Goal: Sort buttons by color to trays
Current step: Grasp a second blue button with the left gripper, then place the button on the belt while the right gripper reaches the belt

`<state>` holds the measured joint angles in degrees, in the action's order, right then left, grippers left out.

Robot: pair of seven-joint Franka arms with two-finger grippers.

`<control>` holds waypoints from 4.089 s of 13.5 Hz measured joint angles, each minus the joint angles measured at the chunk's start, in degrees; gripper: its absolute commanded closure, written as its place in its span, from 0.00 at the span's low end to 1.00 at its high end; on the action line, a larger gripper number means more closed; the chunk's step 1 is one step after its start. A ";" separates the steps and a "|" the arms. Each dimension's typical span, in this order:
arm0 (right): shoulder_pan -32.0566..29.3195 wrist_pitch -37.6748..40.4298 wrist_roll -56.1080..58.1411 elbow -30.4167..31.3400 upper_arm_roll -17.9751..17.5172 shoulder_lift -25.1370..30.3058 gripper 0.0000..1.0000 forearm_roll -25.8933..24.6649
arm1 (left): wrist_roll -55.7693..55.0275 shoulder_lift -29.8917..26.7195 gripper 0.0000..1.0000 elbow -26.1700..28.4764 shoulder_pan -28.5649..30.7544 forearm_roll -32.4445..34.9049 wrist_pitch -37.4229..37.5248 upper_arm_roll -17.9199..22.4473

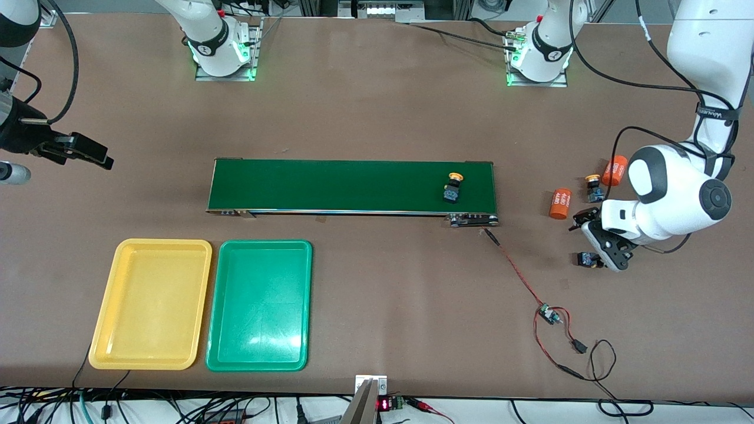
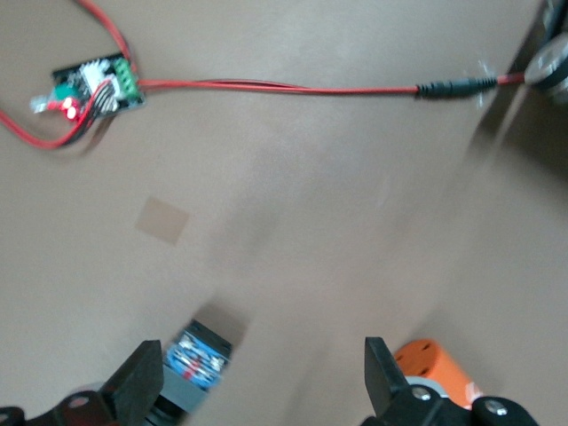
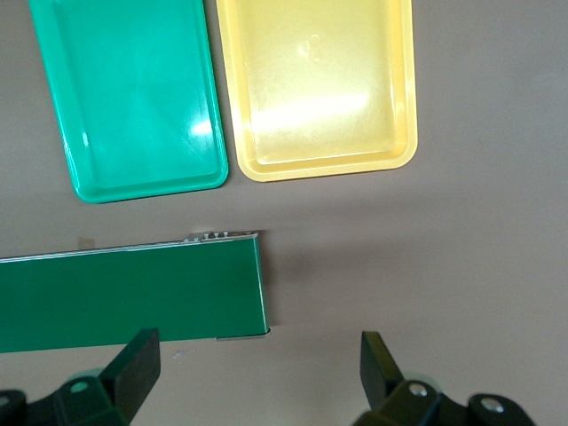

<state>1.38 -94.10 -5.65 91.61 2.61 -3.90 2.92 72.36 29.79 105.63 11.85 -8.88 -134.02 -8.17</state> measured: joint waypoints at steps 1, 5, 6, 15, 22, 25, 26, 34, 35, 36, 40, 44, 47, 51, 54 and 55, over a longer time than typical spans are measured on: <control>0.00 0.01 0.00 0.00 -0.01 0.00 0.00 0.00 | 4.61 1.49 0.00 -1.64 0.04 0.17 -0.01 -0.01; 0.01 0.02 0.01 0.02 -0.03 0.00 0.00 0.00 | 17.54 7.35 0.00 -7.39 0.43 0.43 -0.06 0.02; 0.02 0.07 0.02 0.02 -0.04 0.00 0.00 0.00 | 19.08 8.24 0.00 -7.85 0.94 0.50 -0.06 0.03; 0.30 0.23 0.03 0.65 -0.35 -0.01 0.00 0.00 | 28.53 10.86 0.00 -8.21 3.09 1.05 -0.03 0.01; 0.39 0.32 0.06 0.69 -0.59 -0.01 0.00 0.00 | 29.40 12.38 0.48 -8.04 3.71 1.05 0.09 0.01; 0.58 0.50 0.10 0.72 -0.66 -0.02 0.00 0.00 | 29.43 12.16 0.92 -8.11 3.79 1.05 0.01 -0.10; 0.73 0.68 0.10 0.72 -0.69 -0.02 0.00 0.00 | 29.42 12.00 1.00 -8.07 3.81 1.05 0.26 -0.11; 2.06 1.58 0.10 0.74 -0.87 -0.02 0.00 0.10 | 17.57 6.79 1.00 -6.01 3.24 1.05 5.48 -0.66; 2.24 1.69 0.10 0.74 -0.93 -0.02 0.00 0.13 | 13.90 5.29 1.00 -5.69 2.68 1.05 7.16 -0.75; 2.46 1.99 0.10 0.74 -0.94 -0.02 0.00 0.15 | 10.19 3.79 1.00 -4.98 1.94 1.05 8.21 -0.83; 2.82 2.10 0.10 2.90 -1.02 0.85 0.00 0.20 | -7.98 -3.06 1.00 1.13 -3.41 1.06 8.99 -1.04; 3.38 -5.98 -0.45 13.18 -1.74 6.01 0.00 0.44 | -28.11 -8.57 1.00 5.71 -10.73 1.07 10.55 -1.21; 3.77 -12.43 -4.25 22.93 -5.27 11.15 0.00 0.51 | -41.43 -10.72 1.00 7.08 -13.53 1.04 10.77 -1.60; 4.01 -20.33 -5.53 35.16 -6.93 17.98 0.00 0.51 | -61.34 -13.99 1.00 10.27 -16.99 1.00 10.79 -1.90; 3.97 -21.37 -9.88 37.96 -9.25 19.63 0.00 0.52 | -72.62 -15.70 1.00 11.87 -19.71 1.00 10.58 -2.01; 3.98 -21.68 -13.01 38.16 -11.70 19.51 0.00 0.52 | -74.59 -15.85 1.00 12.03 -20.32 1.00 10.21 -2.03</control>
<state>5.35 -115.77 -18.66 129.78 -9.10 15.61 3.44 -2.23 13.94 117.67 -8.48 -7.88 -123.81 -10.20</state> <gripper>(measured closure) 0.000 0.568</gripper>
